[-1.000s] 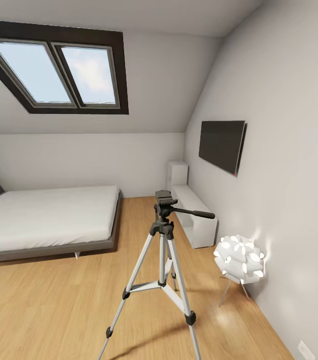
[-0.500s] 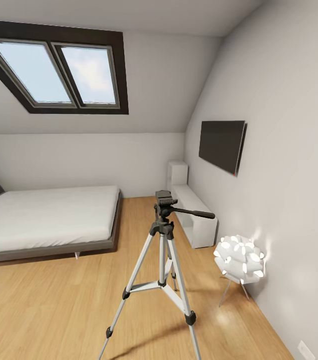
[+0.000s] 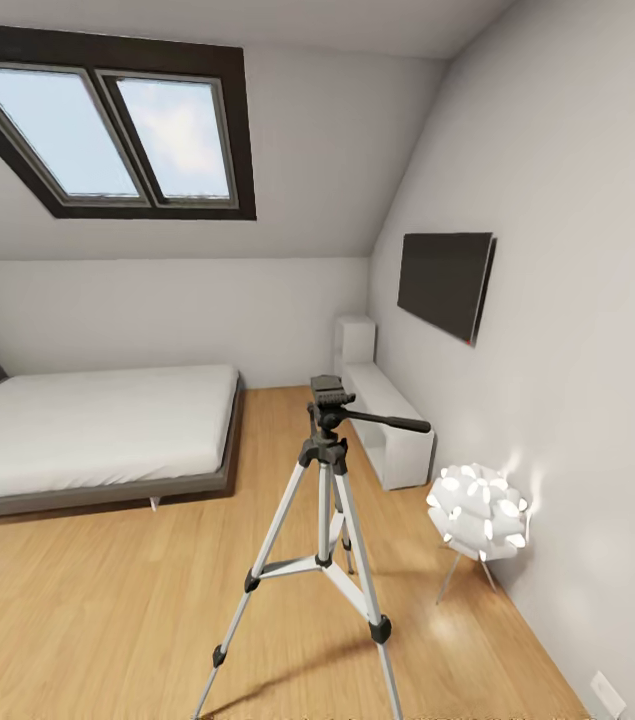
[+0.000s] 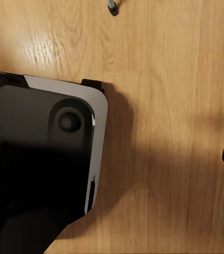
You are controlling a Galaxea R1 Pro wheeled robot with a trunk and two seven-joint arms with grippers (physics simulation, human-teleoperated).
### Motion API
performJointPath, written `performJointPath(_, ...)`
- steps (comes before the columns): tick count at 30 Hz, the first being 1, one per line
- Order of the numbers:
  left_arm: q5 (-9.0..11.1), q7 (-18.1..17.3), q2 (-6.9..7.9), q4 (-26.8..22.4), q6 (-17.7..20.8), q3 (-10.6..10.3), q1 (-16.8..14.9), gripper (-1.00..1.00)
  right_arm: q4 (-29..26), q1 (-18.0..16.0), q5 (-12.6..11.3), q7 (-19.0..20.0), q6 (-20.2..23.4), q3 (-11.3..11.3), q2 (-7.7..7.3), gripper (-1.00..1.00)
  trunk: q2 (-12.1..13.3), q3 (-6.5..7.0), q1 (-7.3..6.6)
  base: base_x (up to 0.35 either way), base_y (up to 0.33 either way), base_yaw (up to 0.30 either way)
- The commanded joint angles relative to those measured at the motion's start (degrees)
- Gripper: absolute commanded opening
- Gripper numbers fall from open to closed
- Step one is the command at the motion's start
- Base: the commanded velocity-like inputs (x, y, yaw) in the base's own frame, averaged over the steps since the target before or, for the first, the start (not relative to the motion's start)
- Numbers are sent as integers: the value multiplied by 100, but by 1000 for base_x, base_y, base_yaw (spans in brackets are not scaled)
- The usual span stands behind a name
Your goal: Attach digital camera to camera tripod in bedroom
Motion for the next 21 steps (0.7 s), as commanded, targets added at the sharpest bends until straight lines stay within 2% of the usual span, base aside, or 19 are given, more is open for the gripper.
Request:
performJointPath(1,31,15,-1,-1,-8,-51,-1,-100,18,-6,-3,13,-37,38,-1,100,-5,-11,2,0,0,0)
performJointPath(21,31,16,-1,-1,2,-51,-1,-100,18,-6,-3,13,-37,38,5,100,-5,-193,2,0,0,0)
